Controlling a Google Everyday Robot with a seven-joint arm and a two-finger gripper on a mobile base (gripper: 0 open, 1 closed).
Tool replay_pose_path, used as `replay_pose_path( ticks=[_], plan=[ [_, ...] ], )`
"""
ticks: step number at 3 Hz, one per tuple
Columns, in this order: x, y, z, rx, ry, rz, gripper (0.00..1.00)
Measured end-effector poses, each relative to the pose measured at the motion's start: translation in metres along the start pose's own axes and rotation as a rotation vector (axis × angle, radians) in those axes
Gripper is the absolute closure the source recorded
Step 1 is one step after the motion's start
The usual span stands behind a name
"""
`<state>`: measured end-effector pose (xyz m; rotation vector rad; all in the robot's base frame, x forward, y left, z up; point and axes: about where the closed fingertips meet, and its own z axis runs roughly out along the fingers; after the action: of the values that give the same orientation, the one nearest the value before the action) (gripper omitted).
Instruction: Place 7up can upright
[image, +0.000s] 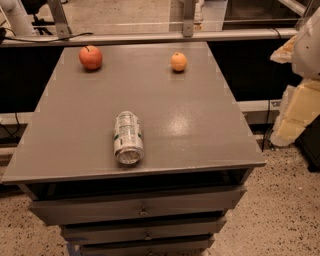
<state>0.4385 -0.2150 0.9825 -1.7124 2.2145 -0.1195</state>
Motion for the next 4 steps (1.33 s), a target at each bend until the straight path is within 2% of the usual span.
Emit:
replay_pose_path(
  ticks=[2,3,4],
  plan=[
    [-0.005,-0.002,0.000,0.005,-0.018,-0.020,0.00],
    [-0.041,-0.001,0.020,-0.002,-0.066,-0.151,0.00],
    [-0.088,0.004,0.050,-0.012,-0.119,-0.361,0.00]
  ],
)
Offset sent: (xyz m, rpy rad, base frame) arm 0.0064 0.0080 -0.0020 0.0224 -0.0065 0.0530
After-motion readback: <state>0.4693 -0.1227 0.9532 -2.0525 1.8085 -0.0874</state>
